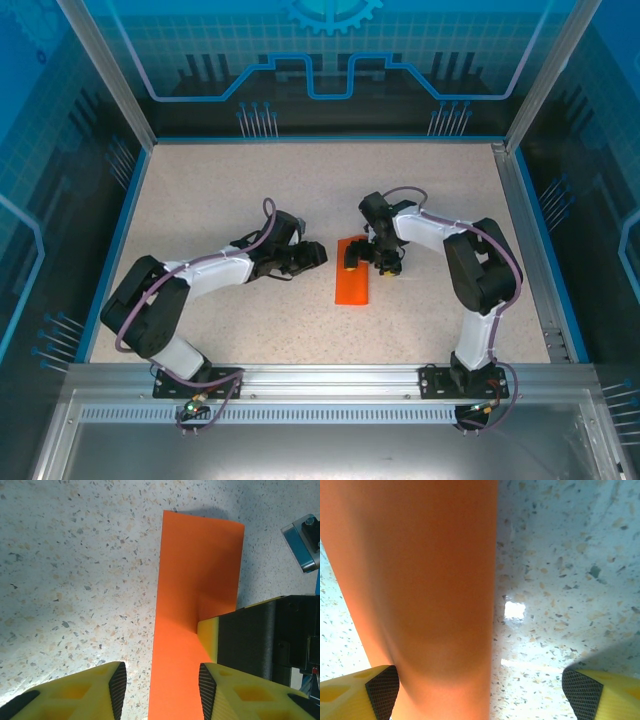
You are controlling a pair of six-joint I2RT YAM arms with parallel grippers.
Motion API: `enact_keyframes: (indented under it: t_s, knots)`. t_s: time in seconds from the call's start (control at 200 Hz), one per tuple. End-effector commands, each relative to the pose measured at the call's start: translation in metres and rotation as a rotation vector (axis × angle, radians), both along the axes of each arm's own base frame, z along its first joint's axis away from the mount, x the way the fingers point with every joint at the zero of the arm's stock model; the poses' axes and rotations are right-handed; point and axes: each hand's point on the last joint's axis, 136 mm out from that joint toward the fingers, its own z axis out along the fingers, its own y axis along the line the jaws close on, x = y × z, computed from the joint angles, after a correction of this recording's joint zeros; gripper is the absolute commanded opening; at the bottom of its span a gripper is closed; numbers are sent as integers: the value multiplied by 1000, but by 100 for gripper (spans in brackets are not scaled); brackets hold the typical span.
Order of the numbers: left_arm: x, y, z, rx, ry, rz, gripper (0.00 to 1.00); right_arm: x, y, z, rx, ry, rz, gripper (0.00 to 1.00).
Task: Fold a paper plane with a square sheet of paper (pick it up from the middle)
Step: Fold the square sheet of paper in half at the center of the table, then hold the square sheet of paper at the center of the table.
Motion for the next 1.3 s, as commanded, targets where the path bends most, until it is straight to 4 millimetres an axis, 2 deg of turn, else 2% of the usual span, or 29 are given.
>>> enact_keyframes:
  t_s: [0.0,0.31,0.44,0.505,0.695,1.035,1.295]
  knots:
    - [1,-9,7,-14,-4,-37,45,-11,-10,-38,-66,56,23,90]
    - [3,-23,1,-57,46,-64,36,-14,-15,-43,-77,70,17,90]
    - [4,-38,-6,-117,112,-81,17,-15,-15,-46,-80,74,14,89]
    - [6,-45,-10,-154,135,-80,0,-15,-15,-47,-81,76,13,89]
    - [7,-48,-23,-167,182,-60,0,-15,-15,-49,-81,77,8,89]
    - [9,-65,-24,-211,202,-89,0,-18,-13,-54,-79,89,7,88]
    - [8,-68,-33,-211,225,-88,0,-19,-13,-55,-81,90,5,88]
